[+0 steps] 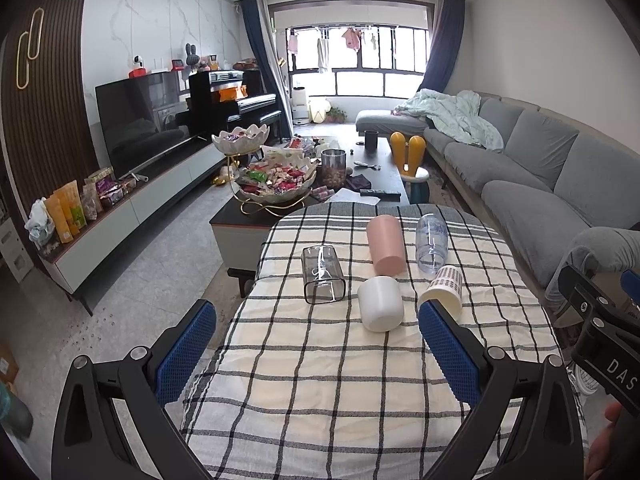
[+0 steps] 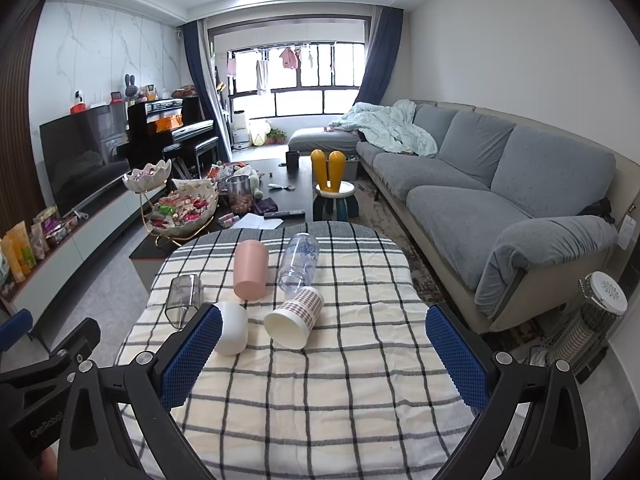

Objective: Flip cup upside down

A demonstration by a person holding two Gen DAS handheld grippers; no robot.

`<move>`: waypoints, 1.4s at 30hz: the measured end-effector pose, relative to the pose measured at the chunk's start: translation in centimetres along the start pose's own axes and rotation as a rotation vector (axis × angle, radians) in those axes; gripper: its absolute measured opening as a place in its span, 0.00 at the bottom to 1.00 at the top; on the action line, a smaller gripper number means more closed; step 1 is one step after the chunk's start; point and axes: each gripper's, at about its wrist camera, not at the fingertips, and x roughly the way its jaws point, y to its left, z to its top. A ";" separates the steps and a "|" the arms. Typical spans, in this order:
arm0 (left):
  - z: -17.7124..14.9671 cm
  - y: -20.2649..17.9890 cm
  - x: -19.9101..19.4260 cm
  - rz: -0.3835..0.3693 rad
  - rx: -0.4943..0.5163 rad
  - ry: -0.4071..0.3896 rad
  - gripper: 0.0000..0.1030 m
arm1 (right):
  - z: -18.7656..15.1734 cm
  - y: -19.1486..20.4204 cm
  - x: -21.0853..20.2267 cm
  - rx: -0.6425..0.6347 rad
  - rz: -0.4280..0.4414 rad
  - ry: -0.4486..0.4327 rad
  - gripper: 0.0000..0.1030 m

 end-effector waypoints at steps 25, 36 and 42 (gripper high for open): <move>0.0 0.1 0.0 0.000 0.000 0.002 1.00 | -0.1 0.0 0.1 -0.001 0.000 0.002 0.99; -0.1 0.3 1.6 -0.002 -0.006 0.030 1.00 | -0.7 0.5 1.8 -0.005 -0.005 0.024 0.99; -0.1 0.3 2.7 -0.004 -0.007 0.053 1.00 | -0.2 0.7 2.4 -0.006 -0.009 0.048 0.99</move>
